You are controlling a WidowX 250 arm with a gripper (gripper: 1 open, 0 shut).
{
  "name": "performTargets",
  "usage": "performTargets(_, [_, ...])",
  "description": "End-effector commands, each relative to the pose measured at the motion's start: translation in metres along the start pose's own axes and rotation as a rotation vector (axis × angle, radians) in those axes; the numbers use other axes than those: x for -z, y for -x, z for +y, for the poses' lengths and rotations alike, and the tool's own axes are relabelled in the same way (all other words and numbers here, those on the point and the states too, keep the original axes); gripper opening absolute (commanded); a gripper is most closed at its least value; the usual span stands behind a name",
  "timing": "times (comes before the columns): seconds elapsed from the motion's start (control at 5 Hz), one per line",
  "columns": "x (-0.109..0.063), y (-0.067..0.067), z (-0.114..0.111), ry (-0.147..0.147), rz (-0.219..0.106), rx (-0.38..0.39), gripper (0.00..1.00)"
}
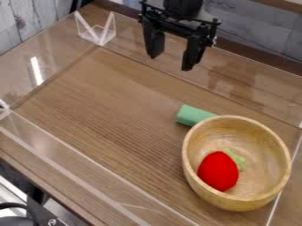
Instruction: Move the red fruit to the left
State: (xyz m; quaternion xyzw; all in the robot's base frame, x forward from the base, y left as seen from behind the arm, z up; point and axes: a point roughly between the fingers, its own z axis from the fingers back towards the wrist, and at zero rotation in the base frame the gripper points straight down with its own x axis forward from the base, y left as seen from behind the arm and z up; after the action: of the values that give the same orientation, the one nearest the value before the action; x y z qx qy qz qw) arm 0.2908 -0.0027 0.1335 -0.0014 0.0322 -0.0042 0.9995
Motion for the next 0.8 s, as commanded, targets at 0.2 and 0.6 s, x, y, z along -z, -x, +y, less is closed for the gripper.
performTargets(0.2, [0.022, 0.025, -0.053, 0.049, 0.037, -0.233, 1.0])
performTargets(0.6, [0.027, 0.034, -0.12, 0.109, -0.016, -0.391, 1.0])
